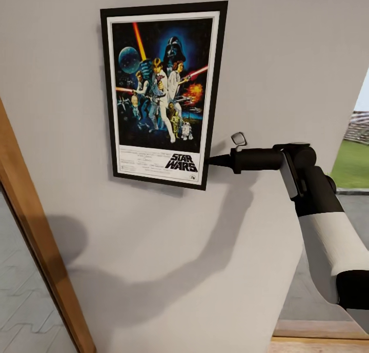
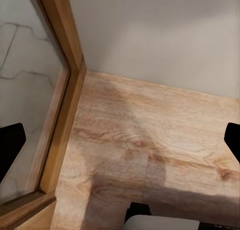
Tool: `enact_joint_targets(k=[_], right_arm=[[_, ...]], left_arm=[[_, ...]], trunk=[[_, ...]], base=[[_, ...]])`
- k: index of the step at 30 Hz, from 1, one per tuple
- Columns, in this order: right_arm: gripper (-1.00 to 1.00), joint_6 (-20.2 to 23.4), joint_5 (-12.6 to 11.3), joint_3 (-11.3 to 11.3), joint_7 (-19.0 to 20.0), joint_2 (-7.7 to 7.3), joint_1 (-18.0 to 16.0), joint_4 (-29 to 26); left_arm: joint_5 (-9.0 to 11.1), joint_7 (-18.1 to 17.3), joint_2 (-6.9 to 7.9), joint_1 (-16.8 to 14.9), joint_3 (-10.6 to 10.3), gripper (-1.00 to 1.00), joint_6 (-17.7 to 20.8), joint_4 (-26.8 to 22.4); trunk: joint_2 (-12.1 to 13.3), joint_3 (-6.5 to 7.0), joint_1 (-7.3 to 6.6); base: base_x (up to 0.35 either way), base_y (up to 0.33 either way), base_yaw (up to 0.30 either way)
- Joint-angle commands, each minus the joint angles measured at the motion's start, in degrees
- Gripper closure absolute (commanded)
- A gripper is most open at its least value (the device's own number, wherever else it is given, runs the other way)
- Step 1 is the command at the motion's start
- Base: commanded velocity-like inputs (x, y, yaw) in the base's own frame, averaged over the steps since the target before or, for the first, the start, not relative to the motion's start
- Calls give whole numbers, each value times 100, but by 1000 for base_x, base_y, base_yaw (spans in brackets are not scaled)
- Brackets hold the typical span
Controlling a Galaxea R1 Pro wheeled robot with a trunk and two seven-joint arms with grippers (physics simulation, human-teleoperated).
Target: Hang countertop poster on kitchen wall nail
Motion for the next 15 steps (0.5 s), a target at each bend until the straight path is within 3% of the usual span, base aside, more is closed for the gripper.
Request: enact_joint_targets(k=[1, 6, 15], right_arm=[[100, 65, -41, 12, -3, -6, -2, 2], [100, 65, -41, 12, -3, -6, -2, 2], [100, 65, -41, 12, -3, -6, -2, 2]], left_arm=[[-2, -38, -3, 1, 22, -100, -6, -3], [-2, -38, -4, 1, 22, -100, -6, -3], [-2, -38, -4, 1, 22, -100, -6, -3]], trunk=[[-2, -1, 4], [-2, -1, 4], [-2, -1, 4]], base=[[223, 0, 0], [110, 0, 0], [9, 0, 0]])
